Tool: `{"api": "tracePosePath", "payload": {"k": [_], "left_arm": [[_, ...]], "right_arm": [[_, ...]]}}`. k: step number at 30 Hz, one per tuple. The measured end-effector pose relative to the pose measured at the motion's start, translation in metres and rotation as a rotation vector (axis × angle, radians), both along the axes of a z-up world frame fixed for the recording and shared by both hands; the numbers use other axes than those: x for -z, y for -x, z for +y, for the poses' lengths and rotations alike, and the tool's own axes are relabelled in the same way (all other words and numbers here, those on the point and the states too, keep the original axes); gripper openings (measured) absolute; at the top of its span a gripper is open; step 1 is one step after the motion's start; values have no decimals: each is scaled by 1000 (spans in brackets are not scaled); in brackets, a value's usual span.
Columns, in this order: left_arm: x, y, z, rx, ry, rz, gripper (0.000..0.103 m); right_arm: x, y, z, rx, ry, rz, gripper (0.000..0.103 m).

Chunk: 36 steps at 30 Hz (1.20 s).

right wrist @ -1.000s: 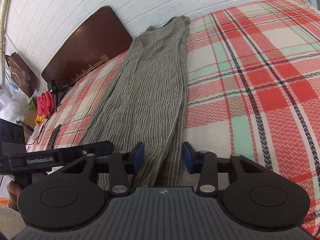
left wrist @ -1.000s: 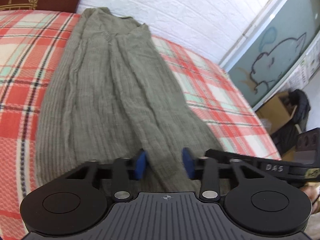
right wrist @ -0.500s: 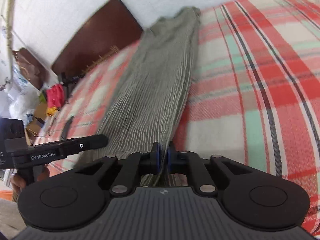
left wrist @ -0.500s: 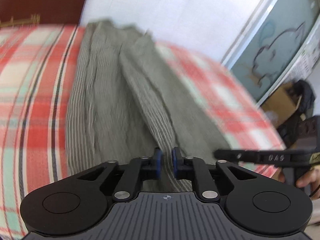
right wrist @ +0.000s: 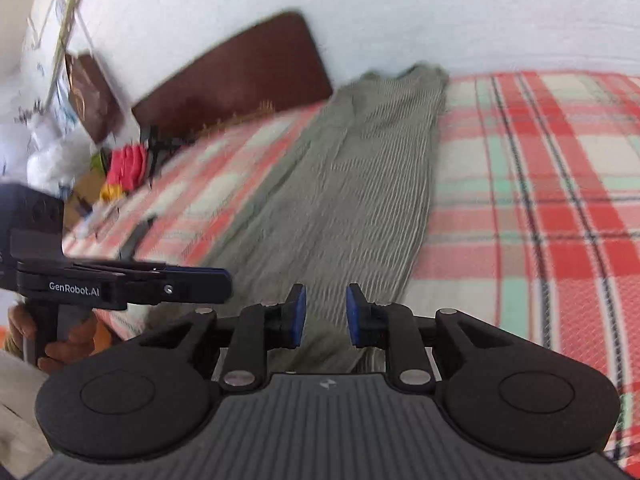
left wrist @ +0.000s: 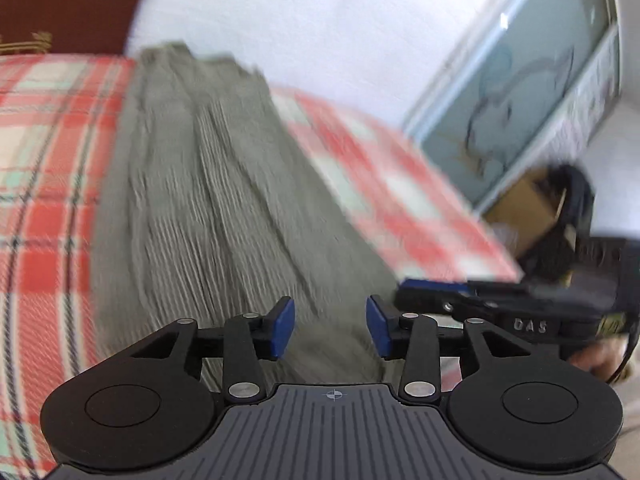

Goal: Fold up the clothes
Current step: 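Pinch the shirt hem with both grippers side by side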

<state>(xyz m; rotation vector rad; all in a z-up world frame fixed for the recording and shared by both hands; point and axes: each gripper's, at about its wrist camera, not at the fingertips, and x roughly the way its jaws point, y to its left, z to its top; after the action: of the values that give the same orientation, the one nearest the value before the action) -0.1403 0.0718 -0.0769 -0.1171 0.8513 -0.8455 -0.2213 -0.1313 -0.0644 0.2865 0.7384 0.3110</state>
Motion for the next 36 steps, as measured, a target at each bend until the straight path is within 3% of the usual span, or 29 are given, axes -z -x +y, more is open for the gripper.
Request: {"api": "tracePosePath", "payload": {"k": [2,3,4,8,10,12,13,16,19,21,25,31,36], "left_arm": [[17,6,-10,22,-89,-29,55],[21,12,-10,32,-96,-74,55],[22,16,-10,38,-100,-106,55],[10,16,5,9,-46,-64,55],[-8,19,30,-56,10,-82,59],[-22,21,59,-153,38,-115,73],[-25,21,73,-207,41,-120,74],[-11,11,111,-304,81,-2,74],[16,-1,128,-308,173,156,74],[30,-3,132,-299,217,219,74],[45,-3,131,-213,289,291,75],[62,-22,128,-160,357,347,76],[61,-41,114,-111,334,325,76]], "right_arm": [[16,0,5,-17,27,38,24],[23,1,8,-24,39,55,24],[22,2,8,-28,42,50,25],[13,10,2,-31,13,38,29],[6,15,-9,-15,-54,41,45],[-1,20,-21,0,-122,44,57],[-4,23,-27,8,-157,47,58],[3,22,-51,60,-286,118,58],[18,20,-71,121,-411,226,60],[23,21,-80,149,-473,262,60],[24,22,-84,154,-486,300,60],[34,9,-77,135,-555,354,62],[36,-12,-69,117,-573,351,63]]}}
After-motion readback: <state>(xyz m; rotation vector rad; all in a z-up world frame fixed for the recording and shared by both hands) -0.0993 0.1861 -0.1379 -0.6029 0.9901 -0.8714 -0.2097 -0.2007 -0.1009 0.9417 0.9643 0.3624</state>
